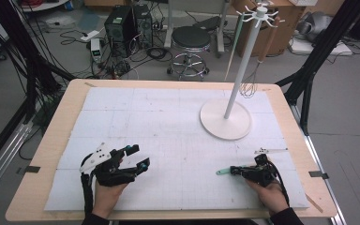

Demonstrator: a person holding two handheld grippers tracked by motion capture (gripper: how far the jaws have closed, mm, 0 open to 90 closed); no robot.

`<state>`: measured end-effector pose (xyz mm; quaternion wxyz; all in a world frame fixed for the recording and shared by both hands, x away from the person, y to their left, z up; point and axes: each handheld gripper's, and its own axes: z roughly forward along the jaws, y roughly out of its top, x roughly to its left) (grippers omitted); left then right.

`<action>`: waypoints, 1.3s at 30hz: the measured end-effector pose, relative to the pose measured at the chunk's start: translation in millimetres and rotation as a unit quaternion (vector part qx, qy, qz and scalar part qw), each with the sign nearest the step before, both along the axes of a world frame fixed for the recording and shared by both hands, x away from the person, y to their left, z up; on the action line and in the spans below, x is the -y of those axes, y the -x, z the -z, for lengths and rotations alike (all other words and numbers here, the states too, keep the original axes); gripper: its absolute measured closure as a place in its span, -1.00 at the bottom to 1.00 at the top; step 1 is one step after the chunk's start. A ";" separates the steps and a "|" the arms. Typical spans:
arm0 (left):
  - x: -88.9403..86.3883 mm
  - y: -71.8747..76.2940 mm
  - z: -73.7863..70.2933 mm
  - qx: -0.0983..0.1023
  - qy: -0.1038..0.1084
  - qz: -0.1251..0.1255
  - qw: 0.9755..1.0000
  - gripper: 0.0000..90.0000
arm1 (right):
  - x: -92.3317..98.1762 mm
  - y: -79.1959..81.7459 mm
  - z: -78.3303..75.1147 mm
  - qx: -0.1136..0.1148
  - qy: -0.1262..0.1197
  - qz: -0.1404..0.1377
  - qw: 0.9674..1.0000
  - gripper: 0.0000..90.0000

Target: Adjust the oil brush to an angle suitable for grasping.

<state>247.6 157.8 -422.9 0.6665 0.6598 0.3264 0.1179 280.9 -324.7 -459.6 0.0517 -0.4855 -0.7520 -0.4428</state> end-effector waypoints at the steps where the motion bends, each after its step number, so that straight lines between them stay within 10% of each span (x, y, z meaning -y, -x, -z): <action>1: 0.2 0.1 0.0 -0.001 0.000 0.000 1.000 -0.36 | -0.8 -1.7 -0.2 -0.001 0.001 0.001 1.000 0.99; 39: -0.1 0.7 -0.4 0.002 0.001 0.000 1.000 -0.36 | -8.4 -33.7 1.7 -0.018 -0.023 0.040 0.999 1.00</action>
